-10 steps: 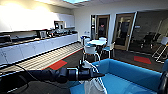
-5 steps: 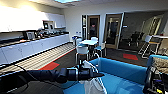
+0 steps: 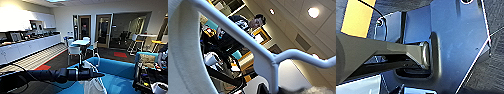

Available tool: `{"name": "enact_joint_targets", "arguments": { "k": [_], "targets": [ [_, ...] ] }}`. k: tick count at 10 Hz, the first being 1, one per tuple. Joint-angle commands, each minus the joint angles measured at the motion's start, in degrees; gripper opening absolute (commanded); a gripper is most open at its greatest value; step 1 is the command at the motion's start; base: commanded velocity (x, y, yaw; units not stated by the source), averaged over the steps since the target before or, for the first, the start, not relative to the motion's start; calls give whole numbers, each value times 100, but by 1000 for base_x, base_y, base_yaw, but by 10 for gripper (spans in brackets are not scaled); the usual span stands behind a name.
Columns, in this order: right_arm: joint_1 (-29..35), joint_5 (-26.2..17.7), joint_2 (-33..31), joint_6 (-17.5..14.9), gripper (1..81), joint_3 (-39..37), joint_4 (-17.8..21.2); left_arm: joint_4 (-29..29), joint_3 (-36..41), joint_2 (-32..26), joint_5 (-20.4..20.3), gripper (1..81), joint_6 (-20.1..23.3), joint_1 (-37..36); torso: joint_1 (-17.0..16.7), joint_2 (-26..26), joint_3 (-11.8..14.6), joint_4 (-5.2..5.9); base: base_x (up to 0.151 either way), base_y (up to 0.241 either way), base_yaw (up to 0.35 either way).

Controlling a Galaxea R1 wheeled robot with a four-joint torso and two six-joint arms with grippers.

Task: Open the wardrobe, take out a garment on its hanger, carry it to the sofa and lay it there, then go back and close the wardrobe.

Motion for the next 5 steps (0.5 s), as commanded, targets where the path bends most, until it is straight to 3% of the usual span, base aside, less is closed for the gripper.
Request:
{"name": "enact_joint_targets", "arguments": {
  "k": [1,5],
  "targets": [
    [177,-194,-19,-22,811,5,-63,160,137,-26,-179,10,111,-905,5,0,0,0,0,0,-246],
    [195,-211,-19,-22,811,5,-71,160,110,-18,-83,10,103,-905,5,0,0,0,0,0,-222]
  ]
}}
